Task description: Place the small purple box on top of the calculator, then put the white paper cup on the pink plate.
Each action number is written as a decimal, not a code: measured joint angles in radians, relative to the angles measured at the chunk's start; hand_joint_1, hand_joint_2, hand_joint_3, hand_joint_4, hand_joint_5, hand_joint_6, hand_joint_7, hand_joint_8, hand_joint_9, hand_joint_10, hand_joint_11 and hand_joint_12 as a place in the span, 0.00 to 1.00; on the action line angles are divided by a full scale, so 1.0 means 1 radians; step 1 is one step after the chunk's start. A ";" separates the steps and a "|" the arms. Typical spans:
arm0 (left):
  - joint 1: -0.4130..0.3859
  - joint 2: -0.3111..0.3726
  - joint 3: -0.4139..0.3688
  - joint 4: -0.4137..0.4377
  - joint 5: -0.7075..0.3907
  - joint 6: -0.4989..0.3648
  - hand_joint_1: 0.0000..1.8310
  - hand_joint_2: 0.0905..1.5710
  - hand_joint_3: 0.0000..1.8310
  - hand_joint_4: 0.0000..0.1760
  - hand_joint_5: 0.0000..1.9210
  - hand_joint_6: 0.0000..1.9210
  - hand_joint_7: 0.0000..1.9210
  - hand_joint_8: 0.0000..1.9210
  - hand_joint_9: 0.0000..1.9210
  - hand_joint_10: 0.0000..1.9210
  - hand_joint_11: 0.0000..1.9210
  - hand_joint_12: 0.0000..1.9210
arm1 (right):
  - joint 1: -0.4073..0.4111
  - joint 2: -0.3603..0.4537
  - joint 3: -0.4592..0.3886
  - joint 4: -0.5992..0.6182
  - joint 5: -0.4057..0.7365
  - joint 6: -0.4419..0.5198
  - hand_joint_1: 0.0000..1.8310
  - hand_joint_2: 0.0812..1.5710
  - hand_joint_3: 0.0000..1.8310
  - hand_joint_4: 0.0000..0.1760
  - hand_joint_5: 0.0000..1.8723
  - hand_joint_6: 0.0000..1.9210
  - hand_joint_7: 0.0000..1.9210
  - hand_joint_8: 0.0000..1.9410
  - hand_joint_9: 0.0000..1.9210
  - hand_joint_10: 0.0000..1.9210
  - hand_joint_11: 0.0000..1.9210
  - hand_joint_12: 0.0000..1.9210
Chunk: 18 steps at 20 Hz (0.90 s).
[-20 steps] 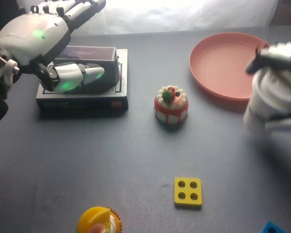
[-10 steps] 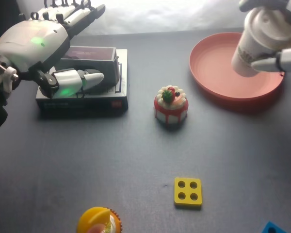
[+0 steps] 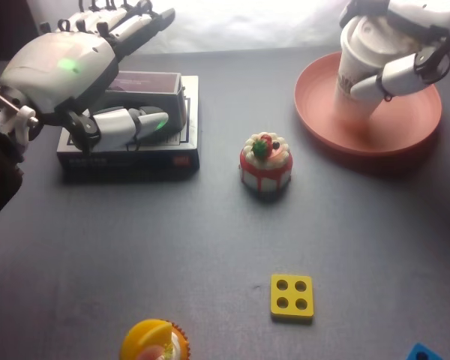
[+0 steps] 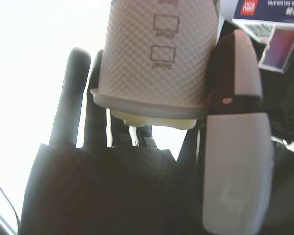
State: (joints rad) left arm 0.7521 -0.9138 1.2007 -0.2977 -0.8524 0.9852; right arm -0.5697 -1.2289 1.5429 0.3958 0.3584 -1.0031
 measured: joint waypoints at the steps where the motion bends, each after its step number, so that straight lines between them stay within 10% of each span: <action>1: 0.000 0.000 0.000 0.001 0.000 -0.002 0.39 0.72 0.00 0.69 0.04 0.00 0.00 0.00 0.00 0.00 0.00 0.00 | 0.000 -0.005 0.011 0.013 -0.017 -0.001 0.66 0.71 0.00 0.00 0.14 0.41 0.12 0.52 0.16 0.81 0.11 1.00; 6: 0.001 0.000 0.000 0.003 -0.013 -0.008 0.36 0.71 0.00 0.76 0.04 0.00 0.00 0.00 0.00 0.00 0.01 0.00 | -0.001 -0.011 0.028 0.031 -0.038 -0.004 0.65 0.69 0.00 0.00 0.10 0.28 0.14 0.36 0.24 0.70 0.01 0.88; 7: 0.002 0.000 0.000 0.003 -0.015 -0.008 0.37 0.71 0.00 0.77 0.04 0.00 0.00 0.00 0.00 0.00 0.01 0.00 | -0.001 -0.013 0.027 0.031 -0.042 -0.004 0.64 0.68 0.00 0.00 0.07 0.20 0.12 0.23 0.19 0.58 0.00 0.60; 8: 0.003 0.000 0.000 0.003 -0.018 -0.011 0.37 0.71 0.00 0.74 0.04 0.00 0.00 0.00 0.00 0.00 0.00 0.00 | -0.001 -0.014 0.027 0.031 -0.042 -0.004 0.60 0.66 0.00 0.16 0.05 0.11 0.09 0.11 0.11 0.47 0.00 0.41; 11: 0.003 0.000 0.000 0.003 -0.021 -0.012 0.38 0.71 0.00 0.83 0.04 0.00 0.00 0.00 0.00 0.00 0.00 0.00 | -0.001 -0.014 0.026 0.030 -0.042 -0.006 0.53 0.63 0.00 0.61 0.00 0.00 0.00 0.00 0.00 0.27 0.00 0.28; 14: 0.005 0.000 0.000 0.003 -0.023 -0.014 0.40 0.70 0.00 0.82 0.04 0.00 0.00 0.00 0.00 0.00 0.00 0.00 | -0.001 -0.013 0.022 0.031 -0.042 -0.009 0.51 0.65 0.00 0.60 0.00 0.00 0.00 0.00 0.01 0.13 0.00 0.16; 16: 0.005 0.000 0.000 0.003 -0.024 -0.014 0.42 0.70 0.00 0.89 0.04 0.00 0.00 0.00 0.00 0.00 0.00 0.00 | -0.001 -0.013 0.015 0.029 -0.043 -0.010 0.50 0.64 0.00 0.85 0.00 0.00 0.00 0.00 0.01 0.08 0.00 0.07; 18: 0.011 0.000 0.000 0.002 -0.027 -0.015 0.45 0.70 0.00 0.87 0.04 0.00 0.00 0.00 0.00 0.00 0.00 0.00 | -0.001 -0.012 -0.008 0.026 -0.040 -0.020 0.48 0.61 0.00 0.22 0.00 0.00 0.00 0.00 0.00 0.02 0.00 0.14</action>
State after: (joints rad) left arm 0.7635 -0.9134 1.2007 -0.2955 -0.8795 0.9703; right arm -0.5709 -1.2411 1.5352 0.4221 0.3183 -1.0233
